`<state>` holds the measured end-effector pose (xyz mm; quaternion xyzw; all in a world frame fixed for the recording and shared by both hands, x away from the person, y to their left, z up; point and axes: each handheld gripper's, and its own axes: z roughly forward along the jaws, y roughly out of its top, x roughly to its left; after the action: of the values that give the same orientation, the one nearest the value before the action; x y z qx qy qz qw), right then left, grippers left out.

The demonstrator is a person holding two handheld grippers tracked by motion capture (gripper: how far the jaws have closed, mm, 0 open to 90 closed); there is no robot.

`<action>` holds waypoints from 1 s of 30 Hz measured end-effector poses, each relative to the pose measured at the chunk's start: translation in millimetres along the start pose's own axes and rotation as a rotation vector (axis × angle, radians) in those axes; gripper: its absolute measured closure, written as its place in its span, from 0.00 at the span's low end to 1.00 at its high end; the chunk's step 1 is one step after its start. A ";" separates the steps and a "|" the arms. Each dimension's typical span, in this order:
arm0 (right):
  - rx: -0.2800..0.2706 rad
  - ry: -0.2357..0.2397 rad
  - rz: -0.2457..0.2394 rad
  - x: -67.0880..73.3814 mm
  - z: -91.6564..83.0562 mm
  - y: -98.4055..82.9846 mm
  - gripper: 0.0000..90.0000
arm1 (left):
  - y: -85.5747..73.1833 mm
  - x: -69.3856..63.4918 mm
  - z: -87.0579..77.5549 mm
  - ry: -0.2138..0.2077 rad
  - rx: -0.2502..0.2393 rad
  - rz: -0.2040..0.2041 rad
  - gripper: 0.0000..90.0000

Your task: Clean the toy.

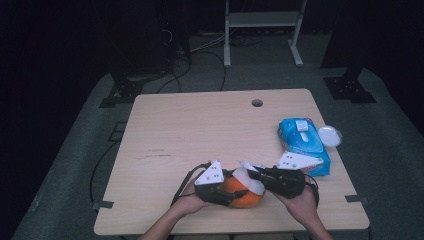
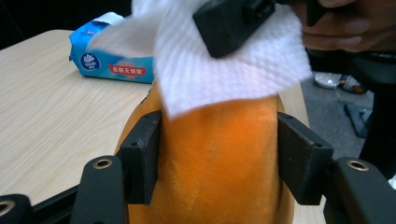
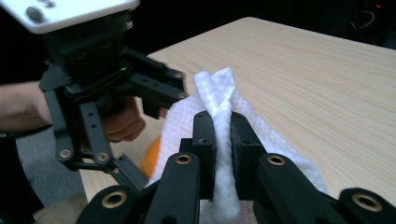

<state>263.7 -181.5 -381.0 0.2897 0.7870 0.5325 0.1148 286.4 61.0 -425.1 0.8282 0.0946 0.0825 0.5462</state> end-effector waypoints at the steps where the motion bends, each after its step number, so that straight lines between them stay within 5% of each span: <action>1: 0.013 -0.013 -0.020 2.0 1.9 -0.2 0.91 | -0.2 0.8 -0.9 0.005 0.004 0.000 0.42; 9: 0.020 -0.084 0.066 -22.8 -5.3 -13.7 0.91 | -9.6 19.1 -8.0 0.033 -0.038 -0.128 0.42; 15: 0.024 -0.026 0.000 -6.0 1.8 -8.2 0.91 | -13.6 26.7 -12.6 0.060 -0.036 -0.176 0.40; 22: 0.045 -0.009 0.044 -14.1 2.4 -16.7 0.91 | -16.3 33.9 -15.5 0.096 -0.051 -0.253 0.39; 27: 0.041 0.006 -0.005 -1.5 5.5 -6.8 0.91 | -11.2 27.3 -9.0 0.111 -0.046 -0.223 0.40; 30: 0.049 0.006 0.008 -5.9 6.6 -10.8 0.91 | -13.0 31.9 -12.4 0.108 -0.056 -0.249 0.40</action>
<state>268.1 -182.6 -394.2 0.2938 0.7990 0.5145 0.1031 313.4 84.9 -431.1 0.7889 0.2235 0.0612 0.5692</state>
